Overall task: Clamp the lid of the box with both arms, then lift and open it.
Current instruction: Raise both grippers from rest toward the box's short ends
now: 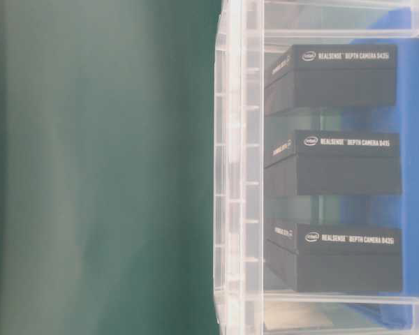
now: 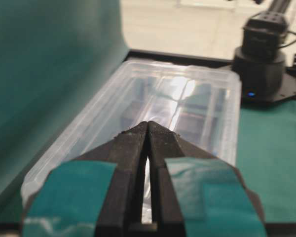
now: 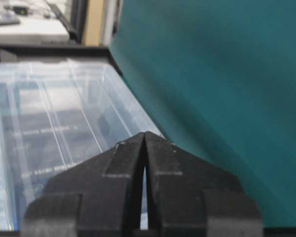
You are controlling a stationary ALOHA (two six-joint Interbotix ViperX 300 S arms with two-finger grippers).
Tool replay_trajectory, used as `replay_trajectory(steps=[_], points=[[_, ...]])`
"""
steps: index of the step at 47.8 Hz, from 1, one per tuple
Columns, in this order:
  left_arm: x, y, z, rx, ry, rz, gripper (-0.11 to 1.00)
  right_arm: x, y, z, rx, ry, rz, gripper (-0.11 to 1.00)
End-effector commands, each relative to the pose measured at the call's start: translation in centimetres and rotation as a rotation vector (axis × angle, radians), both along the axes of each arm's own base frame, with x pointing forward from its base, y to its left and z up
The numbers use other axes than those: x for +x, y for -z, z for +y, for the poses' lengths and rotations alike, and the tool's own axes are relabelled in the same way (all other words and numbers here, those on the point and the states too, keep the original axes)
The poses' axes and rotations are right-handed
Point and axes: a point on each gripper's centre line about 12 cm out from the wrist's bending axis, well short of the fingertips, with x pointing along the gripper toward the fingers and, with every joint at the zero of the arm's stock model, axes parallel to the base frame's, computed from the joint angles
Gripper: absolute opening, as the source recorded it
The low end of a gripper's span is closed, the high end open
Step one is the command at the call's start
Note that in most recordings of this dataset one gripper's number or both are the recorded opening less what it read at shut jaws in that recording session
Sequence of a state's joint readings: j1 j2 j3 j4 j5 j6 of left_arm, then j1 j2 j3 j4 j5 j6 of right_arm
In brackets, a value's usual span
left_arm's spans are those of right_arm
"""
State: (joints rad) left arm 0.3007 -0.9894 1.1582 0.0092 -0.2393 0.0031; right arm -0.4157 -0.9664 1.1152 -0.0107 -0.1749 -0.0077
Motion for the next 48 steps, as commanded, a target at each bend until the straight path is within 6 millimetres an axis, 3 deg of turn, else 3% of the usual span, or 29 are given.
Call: replay_trajectory(steps=[1,12,32,48], points=[[0.1,-0.9,0.2,0.0,-0.009,-0.006,0.01,0.1,-0.9,-0.2,0.005,0.006,0.004,-0.01],[0.5,0.1,0.4,-0.085,-0.014,0.182,0.01,0.3,-0.3,-0.7,0.104,0.027,0.182,-0.01],[0.0,1.2,0.5,-0.257,-0.046,0.56,0.01,0.5,3.5,-1.5,0.349,0.072,0.638,-0.01],[0.1,1.7,0.7,-0.353,-0.072,0.833,0.01,0.8,3.7,-1.8,0.438,0.087,0.863,-0.01]])
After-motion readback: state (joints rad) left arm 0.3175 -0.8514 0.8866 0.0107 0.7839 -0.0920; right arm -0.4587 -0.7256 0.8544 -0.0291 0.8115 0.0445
